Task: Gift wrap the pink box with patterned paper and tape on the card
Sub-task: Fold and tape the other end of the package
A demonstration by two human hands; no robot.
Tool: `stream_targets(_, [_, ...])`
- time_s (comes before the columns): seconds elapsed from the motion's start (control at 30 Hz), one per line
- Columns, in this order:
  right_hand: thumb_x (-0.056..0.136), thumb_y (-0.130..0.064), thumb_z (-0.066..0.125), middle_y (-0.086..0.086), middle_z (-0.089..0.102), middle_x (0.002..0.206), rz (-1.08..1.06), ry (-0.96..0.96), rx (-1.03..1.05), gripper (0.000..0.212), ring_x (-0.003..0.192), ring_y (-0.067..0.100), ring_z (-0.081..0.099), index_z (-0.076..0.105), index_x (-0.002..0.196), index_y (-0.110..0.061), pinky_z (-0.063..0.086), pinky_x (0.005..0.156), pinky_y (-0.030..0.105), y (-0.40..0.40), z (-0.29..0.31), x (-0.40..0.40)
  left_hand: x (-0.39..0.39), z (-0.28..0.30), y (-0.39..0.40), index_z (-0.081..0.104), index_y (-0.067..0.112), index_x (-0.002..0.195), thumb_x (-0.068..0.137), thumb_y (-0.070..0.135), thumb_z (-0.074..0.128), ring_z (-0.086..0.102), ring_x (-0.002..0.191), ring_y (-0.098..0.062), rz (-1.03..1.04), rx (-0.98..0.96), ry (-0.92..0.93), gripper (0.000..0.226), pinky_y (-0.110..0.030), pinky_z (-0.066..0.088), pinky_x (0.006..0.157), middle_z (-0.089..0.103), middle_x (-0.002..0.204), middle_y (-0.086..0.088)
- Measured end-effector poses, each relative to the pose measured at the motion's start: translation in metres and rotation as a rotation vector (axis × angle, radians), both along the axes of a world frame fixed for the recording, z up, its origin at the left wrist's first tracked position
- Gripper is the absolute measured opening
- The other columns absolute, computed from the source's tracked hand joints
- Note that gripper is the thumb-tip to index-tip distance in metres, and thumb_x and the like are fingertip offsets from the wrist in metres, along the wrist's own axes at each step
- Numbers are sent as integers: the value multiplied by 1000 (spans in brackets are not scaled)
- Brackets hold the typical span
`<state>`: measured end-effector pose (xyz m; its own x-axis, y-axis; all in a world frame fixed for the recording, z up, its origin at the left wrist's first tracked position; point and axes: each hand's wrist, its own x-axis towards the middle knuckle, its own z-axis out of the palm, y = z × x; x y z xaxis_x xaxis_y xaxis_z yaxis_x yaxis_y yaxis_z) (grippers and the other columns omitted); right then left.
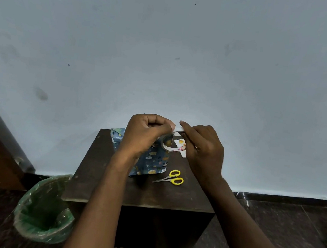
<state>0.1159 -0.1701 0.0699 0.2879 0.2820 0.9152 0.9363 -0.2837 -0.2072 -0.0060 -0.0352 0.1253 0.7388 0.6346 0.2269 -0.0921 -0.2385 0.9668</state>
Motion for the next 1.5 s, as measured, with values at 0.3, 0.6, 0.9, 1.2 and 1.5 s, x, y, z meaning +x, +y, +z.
stream_targets(0.3, [104,-21,63,-16,62,66,332,473,-132,17,64,10,62,80,107,-23,45,60,27,1,5,-1,0,-1,1,81,12,95,95,11,77,77,86,-11,4,-53,-32,4,-19,58,82,82,90,-3])
stream_targets(0.6, [105,-37,59,-11,64,69,372,524,-189,21,63,15,59,75,96,-26,47,57,39,4,-2,-1,-4,3,1,74,9,97,101,3,67,79,102,-23,-17,-146,-131,10,-29,60,90,81,104,-8])
stream_targets(0.9, [106,-35,57,-12,65,67,353,634,-273,33,67,14,62,60,73,-37,45,62,32,5,-8,-2,-8,10,-3,67,17,104,106,18,66,80,99,-26,-36,-168,-127,3,-35,58,94,83,97,-11])
stream_targets(1.2, [102,-40,57,3,61,66,516,906,-125,39,69,36,59,67,76,-12,52,63,52,8,-9,-20,-12,13,-2,66,6,123,95,-1,74,76,97,-1,-110,-96,-107,30,-4,49,80,83,101,-8])
stream_targets(1.5, [106,-25,61,-10,60,60,477,935,7,43,60,12,55,65,63,-33,43,55,27,8,-9,-25,-16,17,-4,67,3,127,94,-1,75,75,93,6,-105,-69,-109,35,2,45,78,82,97,-15])
